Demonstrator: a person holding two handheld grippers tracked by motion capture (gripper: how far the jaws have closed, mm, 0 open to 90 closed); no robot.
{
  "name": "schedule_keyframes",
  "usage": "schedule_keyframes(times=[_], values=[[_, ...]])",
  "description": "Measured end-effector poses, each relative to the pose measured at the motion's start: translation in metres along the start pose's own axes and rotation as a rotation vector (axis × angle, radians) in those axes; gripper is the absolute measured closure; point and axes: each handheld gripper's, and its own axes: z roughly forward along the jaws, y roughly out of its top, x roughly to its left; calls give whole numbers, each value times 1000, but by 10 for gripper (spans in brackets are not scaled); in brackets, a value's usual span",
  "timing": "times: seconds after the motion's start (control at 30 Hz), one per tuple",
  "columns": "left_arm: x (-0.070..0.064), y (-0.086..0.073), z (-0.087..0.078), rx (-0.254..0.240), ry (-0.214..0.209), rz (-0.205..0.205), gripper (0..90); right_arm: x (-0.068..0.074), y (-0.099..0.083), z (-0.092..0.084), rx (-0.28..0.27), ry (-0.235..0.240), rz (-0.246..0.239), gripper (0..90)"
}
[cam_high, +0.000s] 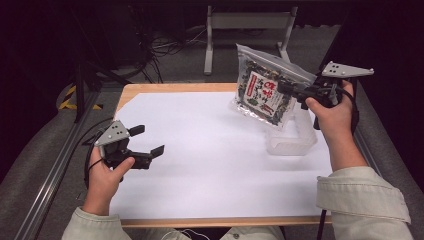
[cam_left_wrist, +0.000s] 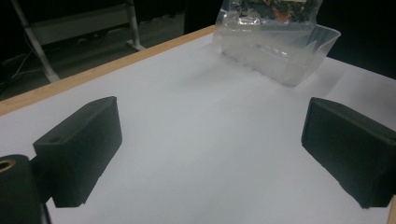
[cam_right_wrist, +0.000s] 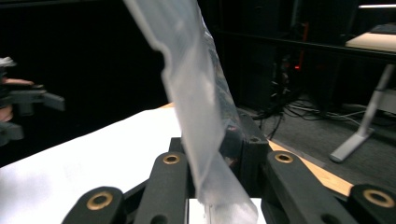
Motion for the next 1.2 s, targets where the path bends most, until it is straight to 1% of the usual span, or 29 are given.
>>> schedule_keyframes(times=[0.03,0.2,0.37,0.6,0.7,0.87,1.03,1.13,1.2], values=[[1,0,0,0,1,-1,55,0,0,0,0,0,0,762],[3,-2,0,4,6,-5,50,-16,1,-7,-6,-86,19,762],[5,-3,1,10,7,-13,50,-26,-1,-10,1,-133,26,762],[6,-4,1,10,15,-17,54,-39,-5,-15,-2,-184,39,762],[7,-5,1,6,19,-21,53,-43,-6,-17,-3,-193,35,762],[7,-5,1,8,14,-23,51,-48,-8,-22,-8,-205,29,762],[7,-5,2,13,10,-25,51,-49,-11,-29,-6,-218,21,762],[7,-5,2,14,4,-28,49,-50,-13,-31,-12,-214,22,762],[7,-5,2,17,7,-23,49,-51,-15,-33,-7,-222,16,761]])
